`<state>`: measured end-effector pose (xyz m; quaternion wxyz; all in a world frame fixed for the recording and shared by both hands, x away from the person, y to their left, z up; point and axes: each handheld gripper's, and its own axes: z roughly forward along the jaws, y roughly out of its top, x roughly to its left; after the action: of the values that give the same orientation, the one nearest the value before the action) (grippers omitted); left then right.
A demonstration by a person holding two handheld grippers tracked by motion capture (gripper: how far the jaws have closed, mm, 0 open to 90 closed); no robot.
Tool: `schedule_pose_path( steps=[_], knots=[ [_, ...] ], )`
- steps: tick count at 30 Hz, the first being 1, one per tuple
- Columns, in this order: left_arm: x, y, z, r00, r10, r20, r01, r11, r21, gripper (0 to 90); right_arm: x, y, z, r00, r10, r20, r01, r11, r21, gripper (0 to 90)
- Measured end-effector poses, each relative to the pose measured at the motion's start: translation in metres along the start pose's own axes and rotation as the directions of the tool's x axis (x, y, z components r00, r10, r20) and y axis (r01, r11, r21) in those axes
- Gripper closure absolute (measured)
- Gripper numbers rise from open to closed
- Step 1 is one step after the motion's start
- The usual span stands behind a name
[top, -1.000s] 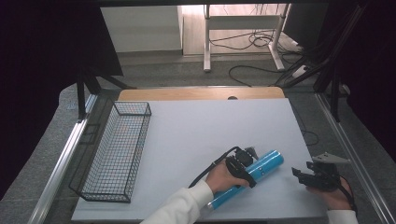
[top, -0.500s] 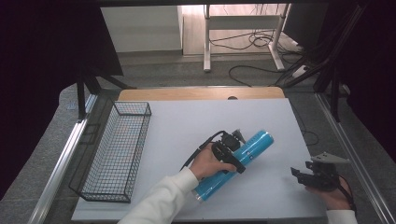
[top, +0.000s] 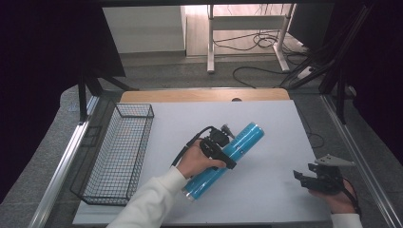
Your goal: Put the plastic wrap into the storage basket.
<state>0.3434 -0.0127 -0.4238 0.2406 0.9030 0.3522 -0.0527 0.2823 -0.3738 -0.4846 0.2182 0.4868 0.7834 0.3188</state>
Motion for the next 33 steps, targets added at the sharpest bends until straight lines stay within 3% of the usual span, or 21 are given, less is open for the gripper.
schedule_pose_path(
  steps=[6,12,20,25,33],
  knots=[
    [0.012,-0.008,-0.009,0.9998,-0.021,-0.008,0.021,0.9995,-0.025,31.7,0.0,0.0,0.0,0.9999,-0.006,-0.011,0.006,1.0,-0.01,32.6],
    [0.023,-0.014,-0.019,0.9993,-0.036,-0.014,0.035,0.9989,-0.031,31.7,0.004,0.001,0.001,0.9981,-0.031,-0.053,0.03,0.999,-0.017,28.3],
    [0.032,-0.021,-0.034,0.9983,-0.052,-0.024,0.051,0.9972,-0.054,31.7,0.006,0.002,0.0,0.9963,-0.029,-0.081,0.027,0.999,-0.028,26.0],
    [0.037,-0.023,-0.044,0.9978,-0.061,-0.028,0.059,0.9958,-0.07,31.7,0.011,0.004,0.0,0.9925,-0.051,-0.111,0.048,0.998,-0.034,24.2],
    [0.046,-0.027,-0.056,0.9961,-0.075,-0.048,0.07,0.9941,-0.083,31.7,0.012,0.004,0.001,0.992,-0.054,-0.114,0.051,0.998,-0.03,23.9]
  ],
)
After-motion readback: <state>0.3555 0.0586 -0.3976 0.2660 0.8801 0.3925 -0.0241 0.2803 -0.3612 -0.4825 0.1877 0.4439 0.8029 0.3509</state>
